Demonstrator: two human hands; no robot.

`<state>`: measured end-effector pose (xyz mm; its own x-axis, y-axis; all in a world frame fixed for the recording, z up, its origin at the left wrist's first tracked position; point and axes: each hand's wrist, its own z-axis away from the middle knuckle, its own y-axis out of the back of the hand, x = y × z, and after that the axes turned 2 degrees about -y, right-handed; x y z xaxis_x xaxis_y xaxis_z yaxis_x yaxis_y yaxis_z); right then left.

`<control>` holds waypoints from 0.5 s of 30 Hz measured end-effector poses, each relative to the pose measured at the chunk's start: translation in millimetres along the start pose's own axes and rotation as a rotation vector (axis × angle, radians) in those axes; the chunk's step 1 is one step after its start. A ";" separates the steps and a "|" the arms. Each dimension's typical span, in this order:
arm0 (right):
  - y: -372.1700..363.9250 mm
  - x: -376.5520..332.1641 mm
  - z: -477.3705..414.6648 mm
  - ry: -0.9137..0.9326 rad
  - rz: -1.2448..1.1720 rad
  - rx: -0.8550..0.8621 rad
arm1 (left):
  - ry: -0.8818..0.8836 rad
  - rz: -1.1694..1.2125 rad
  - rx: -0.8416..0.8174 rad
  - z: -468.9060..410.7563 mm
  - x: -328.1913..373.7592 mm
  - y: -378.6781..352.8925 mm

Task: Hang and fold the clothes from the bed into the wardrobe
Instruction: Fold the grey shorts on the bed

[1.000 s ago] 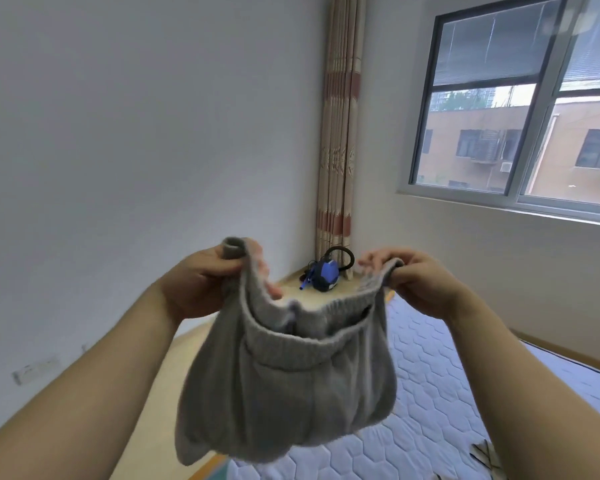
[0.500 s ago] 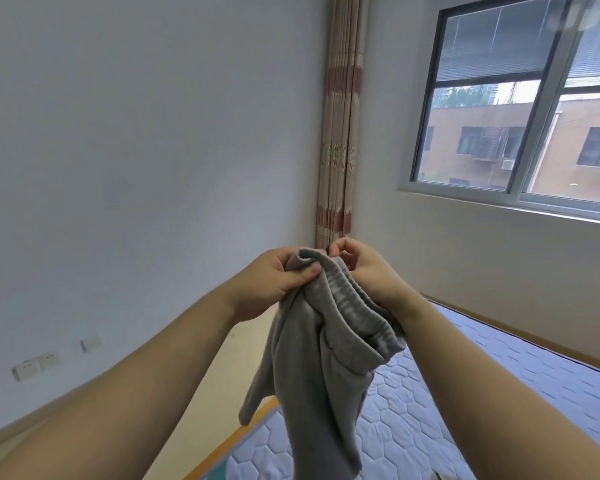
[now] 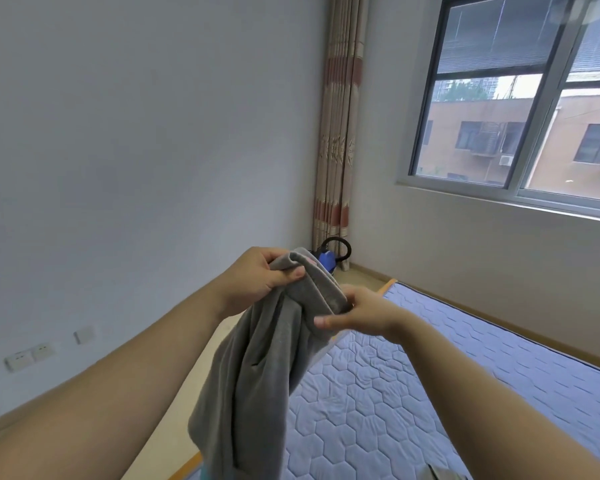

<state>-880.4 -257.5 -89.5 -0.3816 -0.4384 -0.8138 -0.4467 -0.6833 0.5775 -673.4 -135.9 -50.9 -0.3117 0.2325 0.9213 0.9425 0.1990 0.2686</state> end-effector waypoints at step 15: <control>22.1 -45.3 -17.0 -0.075 0.809 -0.015 | 0.211 -0.154 0.006 15.3 -59.2 57.3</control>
<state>-859.2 -262.7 -41.0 -0.6349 -0.7602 -0.1379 0.0012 -0.1795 0.9838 -602.8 -123.6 -94.3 -0.4191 -0.0049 0.9079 0.8847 0.2226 0.4096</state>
